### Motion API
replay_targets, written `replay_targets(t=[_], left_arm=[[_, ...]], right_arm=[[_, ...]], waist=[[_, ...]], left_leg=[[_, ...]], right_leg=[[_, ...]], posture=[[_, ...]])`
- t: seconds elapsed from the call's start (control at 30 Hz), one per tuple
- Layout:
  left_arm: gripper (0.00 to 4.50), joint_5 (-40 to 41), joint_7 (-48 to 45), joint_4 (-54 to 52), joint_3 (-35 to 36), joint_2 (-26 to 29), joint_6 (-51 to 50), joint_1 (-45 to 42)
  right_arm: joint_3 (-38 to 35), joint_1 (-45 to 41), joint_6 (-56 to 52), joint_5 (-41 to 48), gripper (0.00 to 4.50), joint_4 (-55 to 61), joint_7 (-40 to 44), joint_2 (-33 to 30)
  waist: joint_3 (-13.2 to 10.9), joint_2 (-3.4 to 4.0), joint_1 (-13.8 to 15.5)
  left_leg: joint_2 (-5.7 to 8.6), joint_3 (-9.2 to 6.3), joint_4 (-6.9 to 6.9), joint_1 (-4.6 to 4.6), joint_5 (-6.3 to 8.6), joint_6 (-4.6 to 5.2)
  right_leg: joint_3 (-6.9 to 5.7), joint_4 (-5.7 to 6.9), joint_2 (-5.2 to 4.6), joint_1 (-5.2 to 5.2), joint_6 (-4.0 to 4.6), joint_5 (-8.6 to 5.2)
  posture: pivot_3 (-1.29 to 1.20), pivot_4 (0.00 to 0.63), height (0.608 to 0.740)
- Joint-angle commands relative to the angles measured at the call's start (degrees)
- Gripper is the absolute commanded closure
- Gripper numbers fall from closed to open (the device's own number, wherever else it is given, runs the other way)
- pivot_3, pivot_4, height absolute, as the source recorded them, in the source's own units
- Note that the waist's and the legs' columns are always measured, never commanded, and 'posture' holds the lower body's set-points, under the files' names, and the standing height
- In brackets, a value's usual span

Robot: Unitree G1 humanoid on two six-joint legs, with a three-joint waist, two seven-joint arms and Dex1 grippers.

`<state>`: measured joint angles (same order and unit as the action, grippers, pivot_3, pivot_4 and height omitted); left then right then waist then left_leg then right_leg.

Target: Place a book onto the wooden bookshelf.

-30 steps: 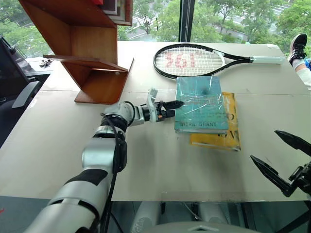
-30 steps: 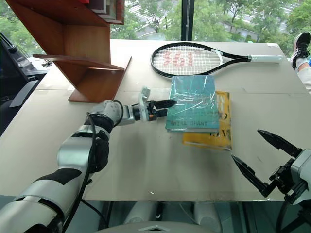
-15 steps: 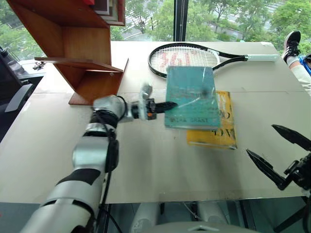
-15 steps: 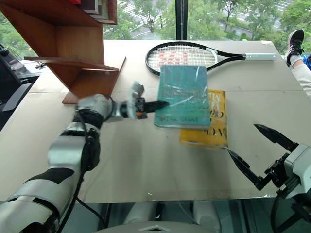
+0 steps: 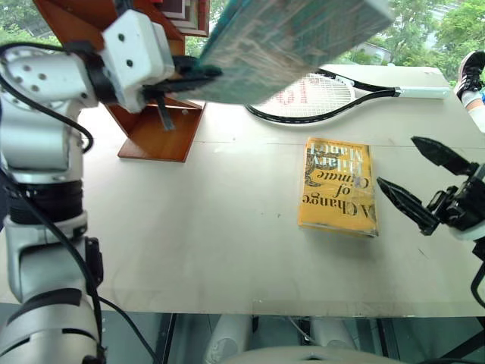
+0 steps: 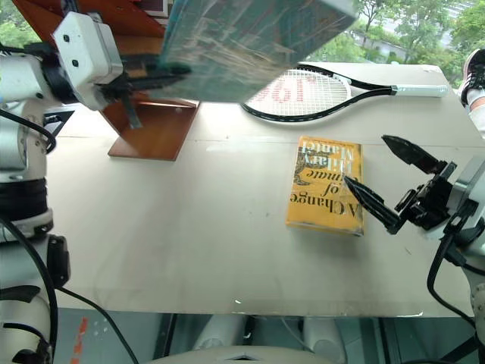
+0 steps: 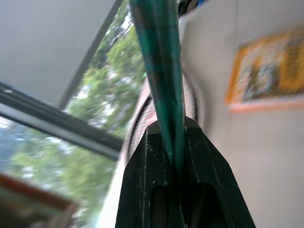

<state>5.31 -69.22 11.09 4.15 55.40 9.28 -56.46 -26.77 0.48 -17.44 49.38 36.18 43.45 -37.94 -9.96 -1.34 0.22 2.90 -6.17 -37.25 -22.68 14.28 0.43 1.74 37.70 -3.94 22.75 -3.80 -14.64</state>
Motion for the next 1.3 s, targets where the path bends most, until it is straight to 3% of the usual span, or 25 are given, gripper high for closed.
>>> replay_targets(t=[0.03,0.13,0.23,0.57,0.63,0.9,0.97,1.1,1.2,1.3], left_arm=[[4.44,-5.9,0.7,11.5,0.0,7.1,17.1,-4.9],[4.44,-15.7,5.3,25.7,-4.4,12.5,26.6,-9.2],[4.44,-25.1,8.1,37.1,-10.7,14.7,28.4,-14.8],[4.44,-39.3,16.1,54.4,-21.3,15.1,34.9,-30.0],[4.44,-38.0,16.9,57.6,-20.8,14.8,37.1,-30.6],[1.08,-35.8,15.1,61.8,-19.8,17.8,38.6,-29.0],[0.15,-31.6,12.0,61.5,-17.0,18.5,39.1,-28.8],[0.06,-12.8,-4.5,57.0,-5.2,15.3,32.2,-27.0],[0.06,5.5,-12.8,31.7,1.4,11.9,6.8,-13.9],[0.06,19.9,-1.9,0.4,7.3,6.1,-15.9,4.1]], right_arm=[[1.8,-2.5,-0.6,1.1,0.00,-0.9,0.4,-0.7],[3.9,-4.3,-0.8,0.8,0.00,-1.8,0.3,-0.3],[4.9,-4.8,-1.0,0.4,0.00,-1.3,-0.1,-0.5],[4.7,-3.8,-1.9,0.7,0.00,1.8,-2.1,-1.2],[5.1,-4.3,-2.1,0.5,0.00,1.5,-1.8,-1.5],[5.8,-6.0,-2.8,1.1,0.00,0.4,-0.4,-2.7],[5.8,-6.2,-2.9,1.2,0.00,-0.3,0.1,-3.1],[5.8,-6.9,-3.2,0.9,0.00,-1.8,1.3,-3.3],[5.5,-7.6,-3.4,0.6,0.00,-3.2,2.2,-3.9],[5.5,-8.4,-3.4,0.4,0.00,-4.3,2.9,-4.5]], waist=[[0.0,-0.01,-0.4],[0.0,0.04,-1.0],[-0.1,-0.03,-1.1],[-0.2,-0.35,-1.5],[-0.2,-0.35,-2.1],[-0.2,-0.36,-2.8],[-0.2,-0.36,-2.7],[-0.2,-0.40,-2.2],[-0.2,-0.35,-2.3],[-0.1,-0.21,-2.5]], left_leg=[[0.00,-0.02,0.00,0.00,0.02,0.04],[0.04,-0.06,0.04,-0.02,0.06,0.11],[0.11,-0.01,-0.04,-0.07,0.08,0.16],[0.26,-0.09,-0.16,-0.21,0.08,0.17],[0.25,-0.09,-0.15,-0.19,0.08,0.17],[0.21,-0.05,-0.16,-0.16,0.08,0.17],[0.18,-0.04,-0.16,-0.16,0.08,0.17],[0.10,-0.06,-0.22,-0.21,0.08,0.17],[0.08,-0.08,-0.27,-0.17,0.08,0.17],[-0.01,-0.36,-0.29,-0.11,0.07,0.16]], right_leg=[[-0.02,-0.01,0.01,0.00,0.00,0.00],[-0.12,-0.03,0.02,0.00,-0.03,-0.03],[-0.23,0.10,0.03,0.00,-0.07,-0.05],[-0.38,0.16,0.03,0.00,-0.12,-0.08],[-0.38,0.21,0.04,0.01,-0.12,-0.08],[-0.36,0.25,0.06,0.02,-0.12,-0.08],[-0.37,0.23,0.05,0.01,-0.12,-0.08],[-0.45,0.25,0.02,-0.01,-0.12,-0.08],[-0.47,0.32,-0.01,-0.07,-0.12,-0.08],[-0.31,0.33,-0.07,-0.07,-0.10,-0.07]], posture=[[0.00,0.150,0.740],[0.00,0.150,0.740],[0.00,0.150,0.740],[0.00,0.150,0.740],[0.00,0.150,0.740],[0.00,0.150,0.740],[0.00,0.150,0.740],[0.00,0.150,0.740],[0.00,0.150,0.740],[0.00,0.150,0.740]])
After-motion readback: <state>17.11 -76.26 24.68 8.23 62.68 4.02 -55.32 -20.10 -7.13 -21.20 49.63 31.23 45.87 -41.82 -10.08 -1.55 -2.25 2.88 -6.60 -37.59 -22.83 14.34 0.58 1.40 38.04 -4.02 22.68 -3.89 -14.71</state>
